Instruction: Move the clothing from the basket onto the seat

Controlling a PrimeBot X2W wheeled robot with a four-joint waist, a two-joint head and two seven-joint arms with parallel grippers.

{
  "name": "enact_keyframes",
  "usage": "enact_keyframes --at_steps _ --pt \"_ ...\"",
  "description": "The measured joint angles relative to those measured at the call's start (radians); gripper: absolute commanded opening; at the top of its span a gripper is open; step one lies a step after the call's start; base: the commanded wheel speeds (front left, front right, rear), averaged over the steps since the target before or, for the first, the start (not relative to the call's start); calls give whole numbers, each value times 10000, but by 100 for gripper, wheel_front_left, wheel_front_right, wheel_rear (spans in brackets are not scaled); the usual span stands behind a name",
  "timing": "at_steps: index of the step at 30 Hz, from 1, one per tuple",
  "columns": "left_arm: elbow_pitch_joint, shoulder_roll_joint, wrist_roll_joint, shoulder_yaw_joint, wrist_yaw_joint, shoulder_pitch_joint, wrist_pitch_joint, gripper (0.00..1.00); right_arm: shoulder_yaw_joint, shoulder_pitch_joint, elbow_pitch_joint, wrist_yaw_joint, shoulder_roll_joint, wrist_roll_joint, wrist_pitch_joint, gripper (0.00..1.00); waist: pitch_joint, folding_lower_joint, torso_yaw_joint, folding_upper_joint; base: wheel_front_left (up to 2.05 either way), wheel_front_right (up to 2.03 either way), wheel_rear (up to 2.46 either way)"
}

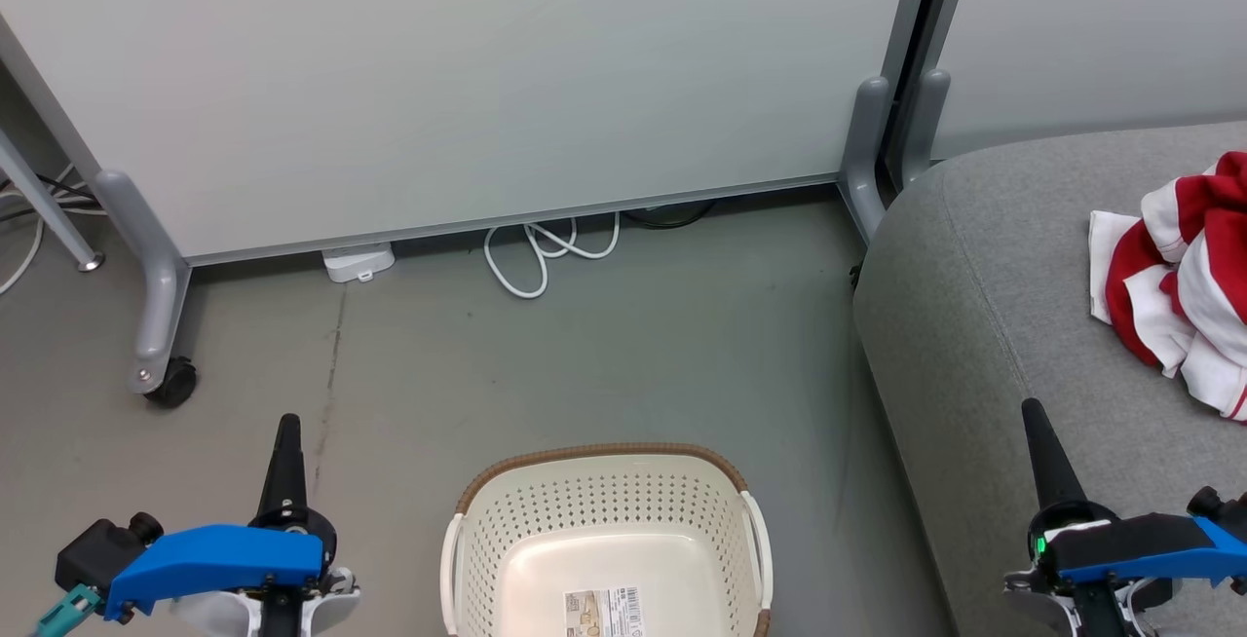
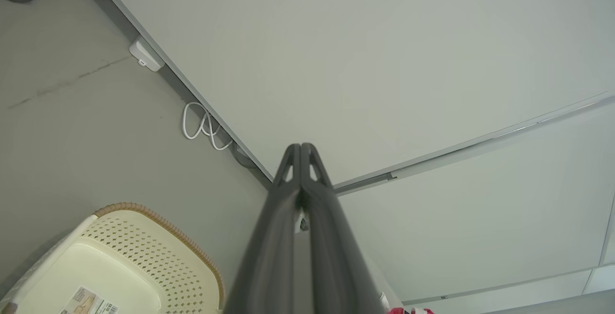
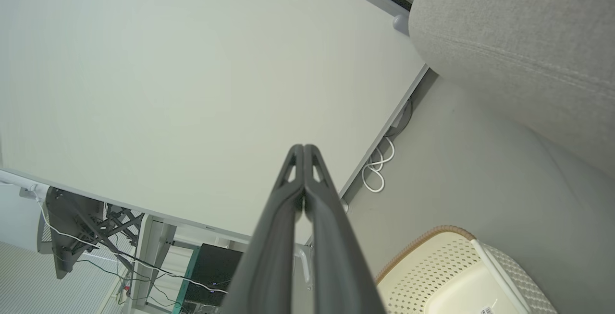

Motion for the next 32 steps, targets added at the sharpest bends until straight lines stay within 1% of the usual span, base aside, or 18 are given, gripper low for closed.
enact_keyframes --at_steps 32 --pt "-242 2 -2849 324 -113 -89 738 0 -138 -99 -104 0 -2 2777 729 0 -84 -1 -232 0 0 0 0"
